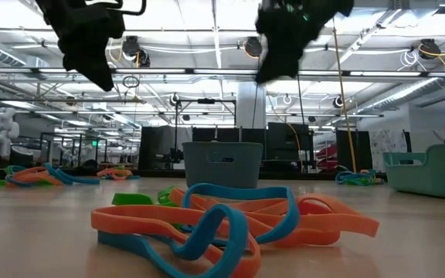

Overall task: Sort rubber bands into baskets
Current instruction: Put the blue rubberband into the blue bin

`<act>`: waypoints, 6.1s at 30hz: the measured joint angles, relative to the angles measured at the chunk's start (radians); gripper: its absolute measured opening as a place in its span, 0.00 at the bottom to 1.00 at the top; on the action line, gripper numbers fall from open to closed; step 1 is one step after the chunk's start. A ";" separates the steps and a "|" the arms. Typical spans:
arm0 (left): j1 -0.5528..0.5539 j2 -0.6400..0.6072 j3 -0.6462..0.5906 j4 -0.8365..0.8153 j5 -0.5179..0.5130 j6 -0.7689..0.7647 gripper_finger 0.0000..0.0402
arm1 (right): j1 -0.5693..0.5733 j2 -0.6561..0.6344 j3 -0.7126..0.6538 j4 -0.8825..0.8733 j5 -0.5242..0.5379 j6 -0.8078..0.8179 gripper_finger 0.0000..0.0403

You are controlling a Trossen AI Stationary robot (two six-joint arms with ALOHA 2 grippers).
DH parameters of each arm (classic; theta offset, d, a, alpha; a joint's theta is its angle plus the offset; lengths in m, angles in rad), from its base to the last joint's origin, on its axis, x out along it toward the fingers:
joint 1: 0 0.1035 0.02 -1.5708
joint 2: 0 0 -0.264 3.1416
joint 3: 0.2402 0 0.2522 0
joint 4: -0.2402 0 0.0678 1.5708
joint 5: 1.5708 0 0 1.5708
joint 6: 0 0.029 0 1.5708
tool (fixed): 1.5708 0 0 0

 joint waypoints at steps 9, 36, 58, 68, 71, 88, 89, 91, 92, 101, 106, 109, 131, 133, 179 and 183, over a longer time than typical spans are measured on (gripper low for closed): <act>0.041 -0.013 0.000 0.134 -0.026 0.110 0.24 | -0.247 0.011 0.000 -0.383 0.107 0.101 0.40; 0.060 -0.011 0.000 0.194 0.017 0.083 0.24 | -0.561 0.064 -0.375 -0.113 0.093 0.336 0.40; 0.060 -0.011 -0.001 0.208 0.017 0.082 0.24 | -0.562 0.142 -0.434 0.015 0.091 0.439 0.28; 0.060 -0.011 -0.001 0.208 0.009 0.085 0.24 | -0.556 0.078 -0.440 0.096 0.107 0.389 0.02; 0.060 -0.011 -0.001 0.208 0.004 0.087 0.24 | -0.557 0.039 -0.438 0.099 0.132 0.391 0.01; 0.060 -0.011 -0.001 0.210 0.005 0.091 0.24 | -0.511 -0.324 -0.424 0.167 -0.063 0.395 0.00; 0.060 -0.011 -0.001 0.218 0.005 0.093 0.24 | -0.492 -0.338 -0.424 0.183 -0.099 0.394 0.00; 0.060 -0.011 -0.001 0.254 0.015 0.117 0.24 | -0.441 -0.355 -0.424 0.219 -0.158 0.394 0.00; 0.060 -0.011 -0.001 0.277 0.026 0.135 0.24 | -0.411 -0.358 -0.424 0.247 -0.181 0.396 0.00; 0.060 -0.012 -0.010 0.456 0.038 0.225 0.24 | -0.121 -0.330 -0.424 0.491 -0.191 0.484 0.00; 0.060 -0.065 -0.129 0.644 0.092 0.246 0.24 | 0.028 -0.264 -0.423 0.646 -0.132 0.504 0.00; 0.060 -0.125 -0.231 0.772 0.142 0.238 0.24 | 0.108 -0.211 -0.423 0.741 -0.081 0.544 0.00; 0.059 -0.134 -0.405 1.043 0.370 0.165 0.24 | 0.266 0.234 -0.092 0.464 0.021 0.645 0.00; 0.059 -0.134 -0.406 1.045 0.374 0.168 0.24 | 0.262 0.248 -0.058 0.391 0.021 0.609 0.02; -0.214 -0.040 -0.404 0.933 0.302 0.067 0.24 | 0.633 0.333 0.004 0.460 -0.133 0.324 0.35; -0.242 -0.002 -0.404 0.932 0.318 0.084 0.24 | 0.677 0.393 0.005 0.539 -0.061 0.323 0.35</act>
